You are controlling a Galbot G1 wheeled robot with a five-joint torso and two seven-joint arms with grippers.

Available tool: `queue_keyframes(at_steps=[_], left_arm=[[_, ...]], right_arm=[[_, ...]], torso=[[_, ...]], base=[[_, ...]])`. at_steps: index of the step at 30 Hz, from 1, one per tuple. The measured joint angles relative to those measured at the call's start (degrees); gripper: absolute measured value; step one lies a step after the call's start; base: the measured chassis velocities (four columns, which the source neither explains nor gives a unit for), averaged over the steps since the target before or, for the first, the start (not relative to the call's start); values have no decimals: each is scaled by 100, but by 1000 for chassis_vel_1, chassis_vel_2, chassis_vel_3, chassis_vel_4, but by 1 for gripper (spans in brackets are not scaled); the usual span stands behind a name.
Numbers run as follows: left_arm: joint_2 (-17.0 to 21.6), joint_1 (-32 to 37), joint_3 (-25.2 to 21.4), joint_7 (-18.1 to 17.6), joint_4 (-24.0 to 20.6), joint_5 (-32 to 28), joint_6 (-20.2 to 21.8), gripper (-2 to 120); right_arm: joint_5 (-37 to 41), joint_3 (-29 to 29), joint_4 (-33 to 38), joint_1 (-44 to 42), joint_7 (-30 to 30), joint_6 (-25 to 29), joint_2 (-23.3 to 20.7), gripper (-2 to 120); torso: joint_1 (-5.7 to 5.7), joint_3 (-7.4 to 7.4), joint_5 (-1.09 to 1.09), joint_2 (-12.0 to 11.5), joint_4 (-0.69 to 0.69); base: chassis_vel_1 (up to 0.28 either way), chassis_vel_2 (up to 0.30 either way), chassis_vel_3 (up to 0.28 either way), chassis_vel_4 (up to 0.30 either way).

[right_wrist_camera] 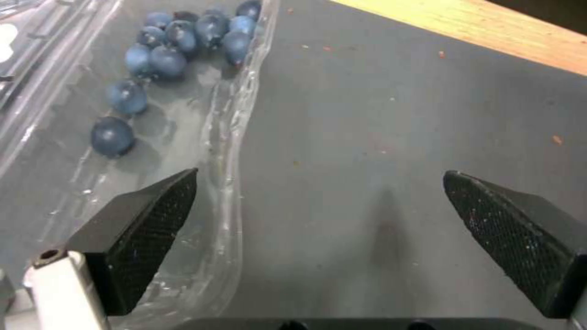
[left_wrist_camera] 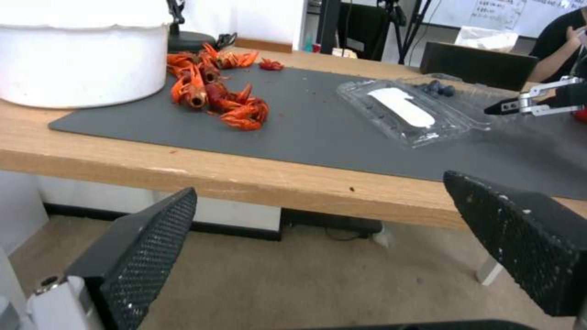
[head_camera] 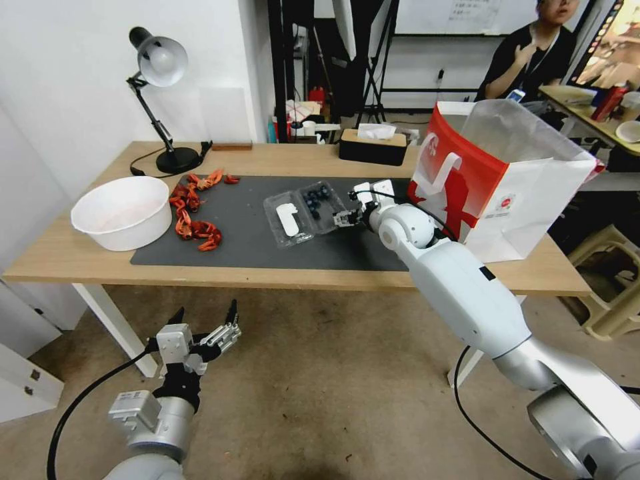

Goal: Close the takeout container lid, then place the container into the takeout bag.

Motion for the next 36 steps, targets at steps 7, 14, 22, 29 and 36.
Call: queue_keyframes(at_steps=[7, 14, 22, 29, 36], left_arm=[[-13, 2, 27, 0, 19, 17, -37, 100], [-2, 4, 31, -1, 44, 19, -87, 100], [4, 2, 45, -6, 50, 17, -96, 100], [7, 1, 55, -13, 68, 20, -102, 100], [-3, 13, 71, -21, 76, 29, -136, 100]], right_arm=[[259, -97, 152, -38, 411, 3, -93, 100], [586, -159, 282, -92, 961, 5, -169, 100], [807, -178, 502, -261, 1204, 7, -293, 100], [1148, -196, 750, -366, 1452, 7, -363, 100], [1336, -242, 895, -379, 1603, 7, -361, 100]], torso=[[0, 0, 0, 0, 0], [0, 0, 0, 0, 0], [0, 0, 0, 0, 0], [0, 0, 0, 0, 0], [0, 0, 0, 0, 0]], base=[[0, 0, 0, 0], [0, 0, 0, 0], [0, 0, 0, 0], [0, 0, 0, 0], [0, 0, 0, 0]])
